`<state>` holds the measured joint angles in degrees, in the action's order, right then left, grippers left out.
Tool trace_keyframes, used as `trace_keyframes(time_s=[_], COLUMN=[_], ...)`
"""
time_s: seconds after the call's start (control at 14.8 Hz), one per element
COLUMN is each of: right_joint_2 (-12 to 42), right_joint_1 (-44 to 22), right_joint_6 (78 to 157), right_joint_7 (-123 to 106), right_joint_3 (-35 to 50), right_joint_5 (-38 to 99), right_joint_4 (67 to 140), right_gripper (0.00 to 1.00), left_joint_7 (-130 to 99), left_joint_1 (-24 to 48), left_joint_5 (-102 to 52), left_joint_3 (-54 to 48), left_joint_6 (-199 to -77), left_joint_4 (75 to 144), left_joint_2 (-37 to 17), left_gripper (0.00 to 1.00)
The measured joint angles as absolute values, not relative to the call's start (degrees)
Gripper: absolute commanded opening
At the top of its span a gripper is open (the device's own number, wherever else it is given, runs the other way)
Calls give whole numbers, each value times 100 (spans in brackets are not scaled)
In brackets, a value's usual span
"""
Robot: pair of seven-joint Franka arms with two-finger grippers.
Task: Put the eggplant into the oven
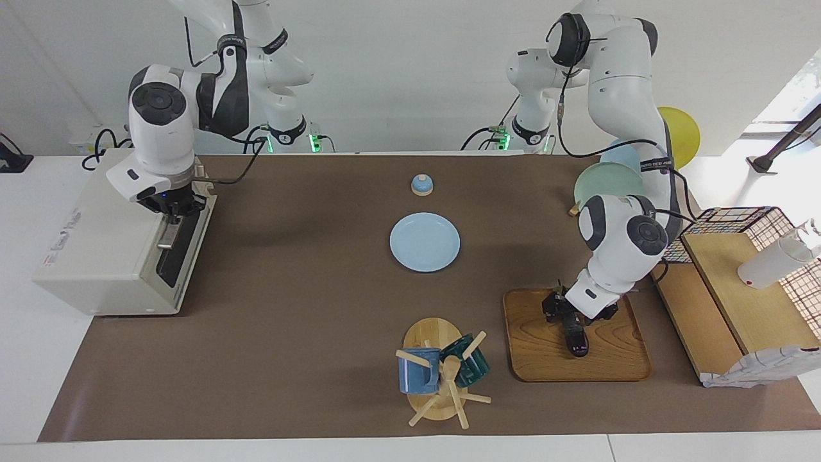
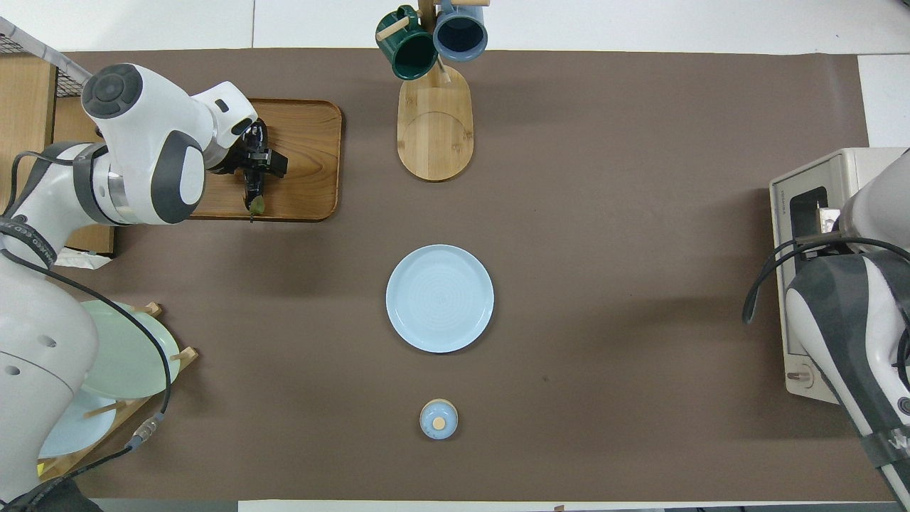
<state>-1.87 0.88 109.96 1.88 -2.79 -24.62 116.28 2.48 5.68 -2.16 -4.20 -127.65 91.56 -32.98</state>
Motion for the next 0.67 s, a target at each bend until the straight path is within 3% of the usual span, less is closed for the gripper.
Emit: trace_keyframes(time_s=[0.13,0.54,0.67], right_joint_2=[-229,-371,-383], right_joint_1=[86,-22,-71], right_joint_6=[11091,11530,11755], right_joint_7=[188,190,214], right_joint_3=[-260,-167,-131], right_joint_5=[-2403,-1755,-1538], right_joint_4=[11708,12040,12201], right_gripper=[0,0,0], left_joint_7=[248,244,136], left_joint_1=[567,535,527], left_joint_5=[-216,-242,-403], left_joint_3=[-414,-372,-368], left_joint_6=[-12768,-12172,-11707], left_joint_4=[9156,8711,8508], left_joint_2=[-3296,-3246,-2988], left_gripper=[0,0,0])
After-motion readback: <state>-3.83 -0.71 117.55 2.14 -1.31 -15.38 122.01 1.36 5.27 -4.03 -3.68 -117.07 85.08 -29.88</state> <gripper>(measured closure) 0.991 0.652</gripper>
